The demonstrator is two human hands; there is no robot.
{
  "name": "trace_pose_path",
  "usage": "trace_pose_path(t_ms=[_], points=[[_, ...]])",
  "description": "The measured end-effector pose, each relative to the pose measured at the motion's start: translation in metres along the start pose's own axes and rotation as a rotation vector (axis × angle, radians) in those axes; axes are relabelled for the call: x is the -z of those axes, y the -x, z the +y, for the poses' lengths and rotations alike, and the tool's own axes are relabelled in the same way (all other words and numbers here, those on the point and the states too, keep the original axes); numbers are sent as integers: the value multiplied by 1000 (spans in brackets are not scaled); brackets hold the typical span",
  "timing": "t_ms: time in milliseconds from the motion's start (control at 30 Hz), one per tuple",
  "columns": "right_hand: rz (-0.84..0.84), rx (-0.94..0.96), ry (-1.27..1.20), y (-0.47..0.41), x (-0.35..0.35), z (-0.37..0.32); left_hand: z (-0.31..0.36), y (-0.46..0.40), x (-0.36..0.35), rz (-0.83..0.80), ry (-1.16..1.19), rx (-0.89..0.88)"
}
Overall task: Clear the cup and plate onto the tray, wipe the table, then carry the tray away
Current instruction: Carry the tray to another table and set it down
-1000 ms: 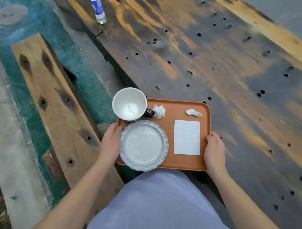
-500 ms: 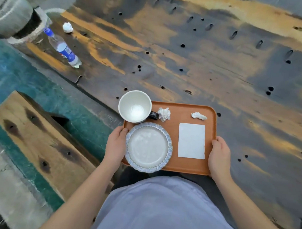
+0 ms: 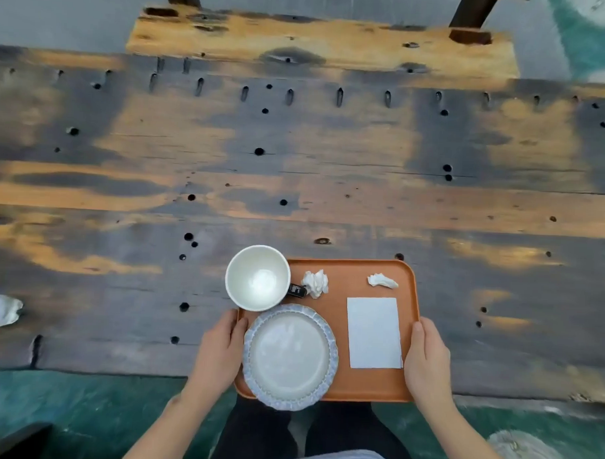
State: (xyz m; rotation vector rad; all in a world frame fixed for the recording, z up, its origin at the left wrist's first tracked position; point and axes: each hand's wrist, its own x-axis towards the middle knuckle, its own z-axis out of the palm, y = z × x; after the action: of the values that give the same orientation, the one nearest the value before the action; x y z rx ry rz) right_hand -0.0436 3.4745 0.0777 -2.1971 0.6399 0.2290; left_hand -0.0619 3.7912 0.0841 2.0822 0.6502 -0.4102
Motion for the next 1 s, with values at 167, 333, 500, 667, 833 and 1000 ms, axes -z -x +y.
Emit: trace_pose_path(t_ms=[167, 333, 500, 667, 833, 1000], points=[[58, -38, 3, -12, -36, 12, -10, -43, 0, -49, -73, -78], [73, -46, 0, -37, -62, 25, -32, -69, -18, -18, -102, -66], [95, 36, 42, -53, -77, 38, -53, -88, -29, -25, -223, -99], [151, 129, 99, -68, -80, 45, -56, -96, -40, -9, -305, -122], [179, 109, 129, -81, -84, 58, -43, -110, -51, 8, -444, -162], [200, 134, 120, -86, -85, 65, -45, -113, -61, 115, -608, -235]])
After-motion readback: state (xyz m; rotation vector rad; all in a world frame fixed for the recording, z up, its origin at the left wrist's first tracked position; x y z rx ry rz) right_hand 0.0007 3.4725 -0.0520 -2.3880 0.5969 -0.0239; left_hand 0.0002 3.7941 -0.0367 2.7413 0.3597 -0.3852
